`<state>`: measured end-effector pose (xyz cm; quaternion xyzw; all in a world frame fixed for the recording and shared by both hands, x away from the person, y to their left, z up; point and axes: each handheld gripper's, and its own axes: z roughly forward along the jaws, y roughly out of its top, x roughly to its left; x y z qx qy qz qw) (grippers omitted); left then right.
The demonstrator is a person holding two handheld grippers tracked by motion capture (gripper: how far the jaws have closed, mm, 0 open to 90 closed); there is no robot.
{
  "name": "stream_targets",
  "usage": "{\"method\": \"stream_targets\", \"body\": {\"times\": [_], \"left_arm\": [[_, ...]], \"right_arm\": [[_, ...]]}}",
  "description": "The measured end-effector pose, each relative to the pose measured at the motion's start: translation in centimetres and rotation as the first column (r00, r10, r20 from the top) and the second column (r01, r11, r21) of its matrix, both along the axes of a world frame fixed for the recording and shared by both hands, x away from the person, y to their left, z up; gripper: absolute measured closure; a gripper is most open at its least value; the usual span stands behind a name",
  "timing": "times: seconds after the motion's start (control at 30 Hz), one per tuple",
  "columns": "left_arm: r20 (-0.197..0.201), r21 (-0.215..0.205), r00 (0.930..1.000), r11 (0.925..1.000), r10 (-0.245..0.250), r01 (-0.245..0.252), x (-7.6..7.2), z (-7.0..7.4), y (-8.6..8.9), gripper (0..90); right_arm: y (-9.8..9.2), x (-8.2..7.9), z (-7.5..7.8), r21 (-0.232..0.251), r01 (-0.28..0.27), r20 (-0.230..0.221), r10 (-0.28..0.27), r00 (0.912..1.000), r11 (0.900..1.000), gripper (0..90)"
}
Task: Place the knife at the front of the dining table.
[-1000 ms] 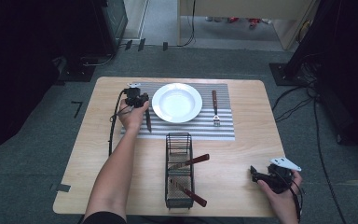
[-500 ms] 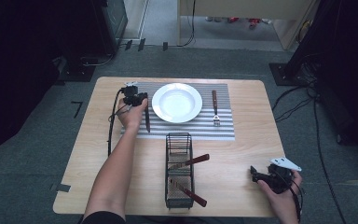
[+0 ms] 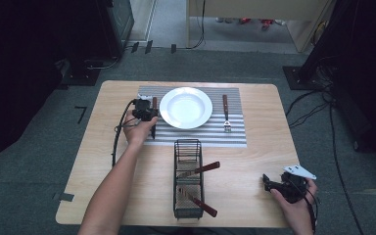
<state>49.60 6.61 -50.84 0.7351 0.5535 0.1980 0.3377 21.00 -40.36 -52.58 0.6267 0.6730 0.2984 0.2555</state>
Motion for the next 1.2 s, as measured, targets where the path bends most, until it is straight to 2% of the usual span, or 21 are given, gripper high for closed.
{"method": "stream_targets", "body": {"times": [0.1, 0.17, 0.2, 0.23, 0.3, 0.37, 0.47, 0.57, 0.67, 0.83, 0.93, 1.03, 1.2], "left_arm": [[-0.007, -0.019, 0.9999, 0.9998, 0.011, -0.011, 0.1, 0.0, 0.2, 78.0], [-0.005, -0.047, 0.9985, 0.9974, 0.054, -0.054, 0.5, 0.0, 0.5, 78.1], [-0.005, -0.047, 0.9985, 0.9974, 0.054, -0.054, 0.5, 0.0, 0.5, 78.1], [-0.004, -0.068, 0.9962, 0.9939, 0.087, -0.087, 0.8, -0.1, 0.7, 78.2], [0.002, -0.073, 0.9945, 0.9918, 0.105, -0.104, 0.9, -0.2, 0.8, 78.2], [-0.004, -0.105, 0.9881, 0.9826, 0.154, -0.154, 1.3, -0.2, 1.0, 78.2], [-0.004, -0.125, 0.9817, 0.974, 0.19, -0.189, 1.6, -0.3, 1.2, 78.2], [-0.015, -0.16, 0.9736, 0.9605, 0.228, -0.227, 1.9, -0.4, 1.3, 78.2], [-0.015, -0.161, 0.9724, 0.9593, 0.233, -0.232, 2.0, -0.4, 1.3, 78.2], [-0.016, -0.146, 0.9724, 0.9617, 0.233, -0.232, 2.1, -0.3, 1.1, 77.9], [-0.019, -0.15, 0.9733, 0.9618, 0.229, -0.229, 2.1, -0.3, 1.1, 76.9], [-0.022, -0.171, 0.977, 0.962, 0.212, -0.213, 2.1, -0.3, 1.1, 69.5], [-0.037, -0.178, 0.9801, 0.9638, 0.195, -0.199, 2.1, -0.2, 1.1, 66.2]], "right_arm": [[0.0, 0.0, 0.0, 0.0, 0.0, 0.0, 0.0, 1.0, 1.0, 5.9], [0.0, 0.0, 0.0, 0.0, 0.0, 0.0, 0.0, 1.0, 1.0, 5.9], [0.0, 0.0, 0.0, 0.0, 0.0, 0.0, 0.0, 1.0, 1.0, 5.9], [0.0, 0.0, 0.0, 0.0, 0.0, 0.0, 0.0, 1.0, 1.0, 5.9], [0.0, 0.0, 0.0, 0.0, 0.0, 0.0, 0.0, 1.0, 1.0, 5.9], [0.0, 0.0, 0.0, 0.0, 0.0, 0.0, 0.0, 1.0, 1.0, 5.9], [0.0, 0.0, 0.0, 0.002, 0.001, 0.0, -0.001, 1.0, 1.0, 5.9], [0.0, 0.0, 0.0, 0.003, 0.001, 0.0, -0.001, 1.0, 1.0, 5.9], [0.0, 0.0, 0.0, 0.003, 0.001, 0.0, -0.001, 1.0, 1.0, 5.9], [0.0, 0.0, 0.0, 0.003, 0.001, -0.001, -0.001, 1.0, 1.0, 5.9], [0.0, 0.0, 0.0, 0.003, 0.001, 0.0, -0.001, 1.0, 1.0, 5.9], [0.0, 0.0, 0.0, 0.002, 0.0, 0.0, 0.0, 1.0, 1.0, 5.9], [0.0, 0.0, 0.0, 0.001, 0.0, 0.0, 0.0, 1.0, 1.0, 5.9]]}}
